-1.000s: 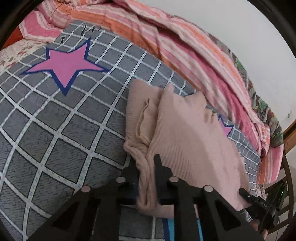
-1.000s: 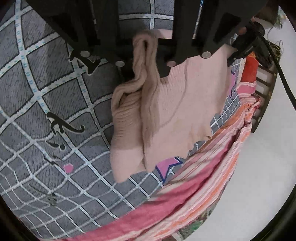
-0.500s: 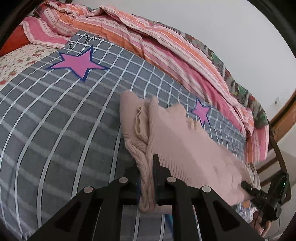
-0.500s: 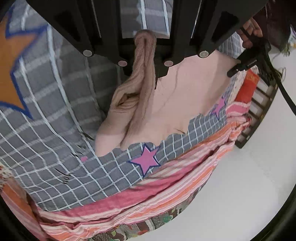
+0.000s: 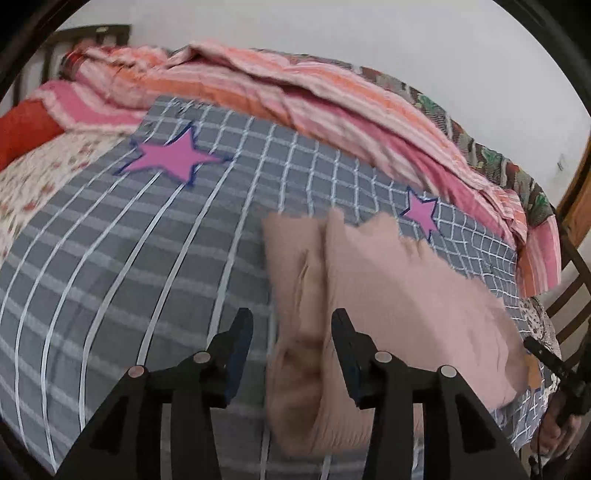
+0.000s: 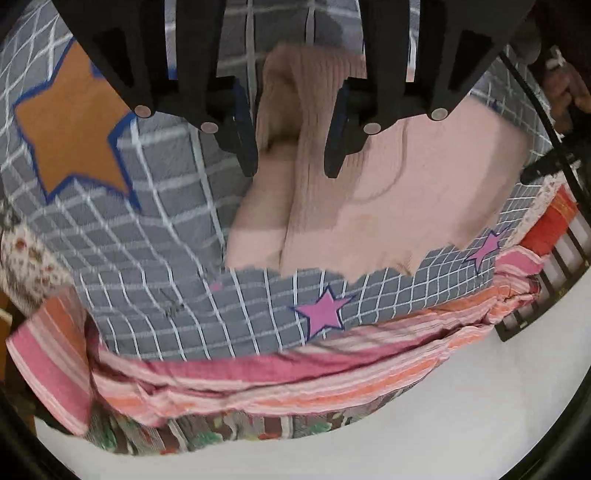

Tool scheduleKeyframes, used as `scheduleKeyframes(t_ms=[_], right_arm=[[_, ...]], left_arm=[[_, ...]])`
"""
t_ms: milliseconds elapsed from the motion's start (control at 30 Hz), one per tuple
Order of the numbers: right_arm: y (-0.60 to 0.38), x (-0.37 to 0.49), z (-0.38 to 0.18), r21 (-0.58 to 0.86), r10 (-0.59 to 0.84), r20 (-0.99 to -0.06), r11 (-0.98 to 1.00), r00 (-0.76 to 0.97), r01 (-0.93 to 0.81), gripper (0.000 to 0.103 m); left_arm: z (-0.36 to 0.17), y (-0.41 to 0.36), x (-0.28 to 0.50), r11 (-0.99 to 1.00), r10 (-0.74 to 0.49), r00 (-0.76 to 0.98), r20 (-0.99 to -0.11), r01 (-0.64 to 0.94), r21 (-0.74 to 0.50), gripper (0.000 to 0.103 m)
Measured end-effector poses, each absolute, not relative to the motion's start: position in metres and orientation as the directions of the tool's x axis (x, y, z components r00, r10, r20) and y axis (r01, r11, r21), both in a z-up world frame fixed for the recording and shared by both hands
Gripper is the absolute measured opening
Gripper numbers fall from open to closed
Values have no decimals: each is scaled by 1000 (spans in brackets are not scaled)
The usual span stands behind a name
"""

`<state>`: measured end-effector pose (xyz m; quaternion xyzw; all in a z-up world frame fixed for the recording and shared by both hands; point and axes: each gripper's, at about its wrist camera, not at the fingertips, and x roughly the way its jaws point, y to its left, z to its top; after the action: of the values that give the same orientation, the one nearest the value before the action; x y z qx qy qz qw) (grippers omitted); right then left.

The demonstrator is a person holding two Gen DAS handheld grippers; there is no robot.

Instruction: Fold small clothes

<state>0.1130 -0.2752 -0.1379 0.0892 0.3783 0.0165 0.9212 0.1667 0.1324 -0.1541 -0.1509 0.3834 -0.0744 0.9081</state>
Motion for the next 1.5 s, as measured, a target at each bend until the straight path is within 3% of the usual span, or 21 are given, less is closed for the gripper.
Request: scheduleKeyframes(t_ms=[200,400,467,500,533,700,833,933,1067,1133,1200,1267,1333,1367,1500], right_arm=[[-267,176,-136,162,82,-723,985,685,53,37],[-257,238,-165,172,98,-808,982,581,73,37],[-255,247,-174,139,74,-820,988,567,73,32],[-253,248,-173,121,63,-810,991,583,61,13],[-251,248,-173,114,66,-804,992,591,45,6],[-253,238,-159,147,132,-712,988,690,-37,5],[-262,256,-179,145,82,-788,988,610,55,5],[-262,258,-183,140,79,-797,989,598,57,6],[-252,247,-161,114,39,-791,990,611,85,18],[-236,234,-145,115,53,-755,992,654,52,35],[-217,225,-137,110,70,-736,994,673,17,44],[-191,219,-137,133,121,-729,991,673,-34,44],[-166,220,-146,160,178,-742,983,646,-87,44],[-154,221,-153,153,184,-755,983,629,-103,44],[-125,239,-176,73,105,-795,994,597,-78,44]], left_arm=[[-140,105,226,950,-286,683,-673,108,-294,42],[-169,79,275,965,-255,602,-756,105,-241,41],[-175,76,277,972,-224,620,-752,89,-217,19],[-175,77,276,974,-215,634,-743,88,-207,7],[-174,80,274,968,-238,650,-722,101,-228,7],[-172,100,270,953,-258,682,-684,60,-299,7],[-180,98,272,953,-253,668,-700,46,-301,7],[-179,99,272,947,-274,665,-695,62,-314,11],[-177,110,267,921,-336,657,-675,80,-381,20],[-176,110,265,927,-332,649,-685,90,-364,29],[-174,111,260,931,-332,650,-684,111,-347,31],[-171,115,253,935,-323,663,-675,113,-335,39],[-168,120,247,932,-330,678,-657,122,-342,64],[-167,123,244,932,-326,689,-647,116,-345,69],[-174,134,243,924,-343,668,-660,113,-365,70]])
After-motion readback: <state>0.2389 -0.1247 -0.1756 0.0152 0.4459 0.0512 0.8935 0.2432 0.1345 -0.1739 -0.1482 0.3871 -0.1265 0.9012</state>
